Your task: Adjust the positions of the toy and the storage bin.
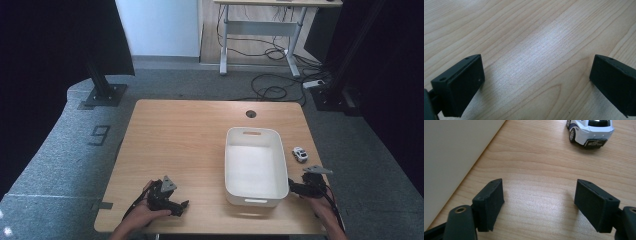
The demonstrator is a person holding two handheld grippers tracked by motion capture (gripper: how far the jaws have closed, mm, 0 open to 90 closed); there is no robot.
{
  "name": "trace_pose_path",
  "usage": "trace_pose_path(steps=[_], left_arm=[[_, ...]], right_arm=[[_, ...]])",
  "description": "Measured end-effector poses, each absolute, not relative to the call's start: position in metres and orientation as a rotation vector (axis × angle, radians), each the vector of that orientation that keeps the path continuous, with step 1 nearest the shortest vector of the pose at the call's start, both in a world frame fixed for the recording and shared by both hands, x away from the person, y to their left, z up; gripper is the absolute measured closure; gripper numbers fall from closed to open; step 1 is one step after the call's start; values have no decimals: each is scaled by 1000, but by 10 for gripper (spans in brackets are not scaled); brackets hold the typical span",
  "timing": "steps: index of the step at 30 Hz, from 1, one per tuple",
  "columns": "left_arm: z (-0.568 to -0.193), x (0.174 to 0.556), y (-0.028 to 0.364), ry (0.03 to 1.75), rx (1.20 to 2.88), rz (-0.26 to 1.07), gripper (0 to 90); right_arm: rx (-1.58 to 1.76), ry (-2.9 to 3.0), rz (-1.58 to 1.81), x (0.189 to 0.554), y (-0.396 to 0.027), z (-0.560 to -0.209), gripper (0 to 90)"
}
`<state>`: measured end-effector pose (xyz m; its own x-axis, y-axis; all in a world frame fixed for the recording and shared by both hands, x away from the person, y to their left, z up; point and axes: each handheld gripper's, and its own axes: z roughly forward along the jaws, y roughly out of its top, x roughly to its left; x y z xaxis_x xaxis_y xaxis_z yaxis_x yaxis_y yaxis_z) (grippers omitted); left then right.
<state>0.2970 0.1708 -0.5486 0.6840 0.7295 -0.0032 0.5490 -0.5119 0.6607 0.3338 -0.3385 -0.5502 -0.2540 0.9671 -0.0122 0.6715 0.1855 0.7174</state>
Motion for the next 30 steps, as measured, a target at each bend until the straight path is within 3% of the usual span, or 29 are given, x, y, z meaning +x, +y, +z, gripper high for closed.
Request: trace_pose_path(steps=[30], left_arm=[[-549,296,171,978,2251,366,0]], right_arm=[[1526,2010,863,333,-336,-551,240]])
